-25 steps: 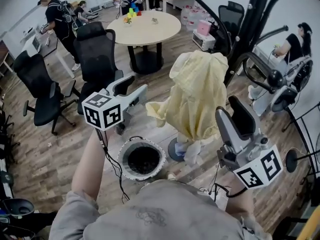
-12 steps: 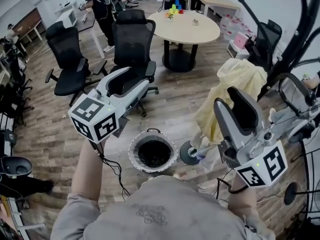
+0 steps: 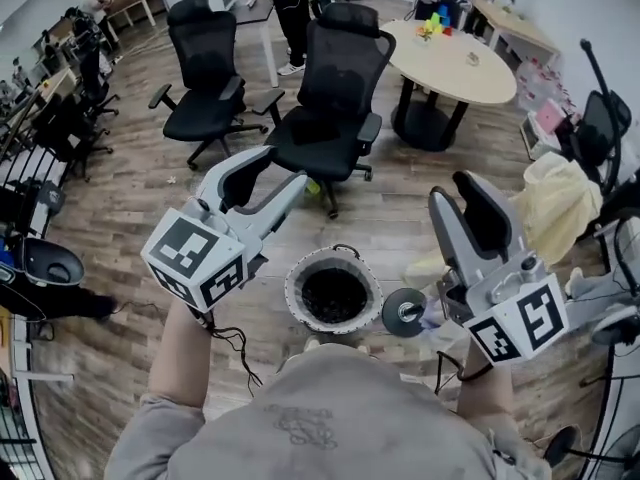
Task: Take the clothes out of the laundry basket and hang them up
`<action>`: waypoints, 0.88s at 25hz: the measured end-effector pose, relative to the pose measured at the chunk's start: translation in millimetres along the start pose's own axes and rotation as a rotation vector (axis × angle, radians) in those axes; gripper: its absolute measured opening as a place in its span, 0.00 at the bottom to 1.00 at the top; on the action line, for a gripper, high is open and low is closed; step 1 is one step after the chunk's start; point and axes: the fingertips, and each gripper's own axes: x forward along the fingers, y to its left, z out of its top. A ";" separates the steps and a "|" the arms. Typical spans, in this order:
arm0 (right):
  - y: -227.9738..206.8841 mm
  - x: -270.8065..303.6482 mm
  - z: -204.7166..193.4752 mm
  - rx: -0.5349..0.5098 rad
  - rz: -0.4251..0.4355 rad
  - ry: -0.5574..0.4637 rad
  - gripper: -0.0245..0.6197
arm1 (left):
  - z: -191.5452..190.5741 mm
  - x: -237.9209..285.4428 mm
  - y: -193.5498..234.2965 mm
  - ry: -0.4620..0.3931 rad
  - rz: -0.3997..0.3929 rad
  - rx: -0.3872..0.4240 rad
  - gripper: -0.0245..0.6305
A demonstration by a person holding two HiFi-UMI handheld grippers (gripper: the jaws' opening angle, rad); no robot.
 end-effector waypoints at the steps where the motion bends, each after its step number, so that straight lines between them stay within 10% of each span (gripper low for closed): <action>1: 3.1 6.5 -8.5 0.005 0.016 0.016 0.28 | -6.4 -5.6 2.7 0.010 0.018 -0.005 0.35; 22: 61.2 26.5 -162.1 0.104 0.236 0.372 0.08 | -142.8 -51.5 0.4 0.167 0.206 -0.166 0.13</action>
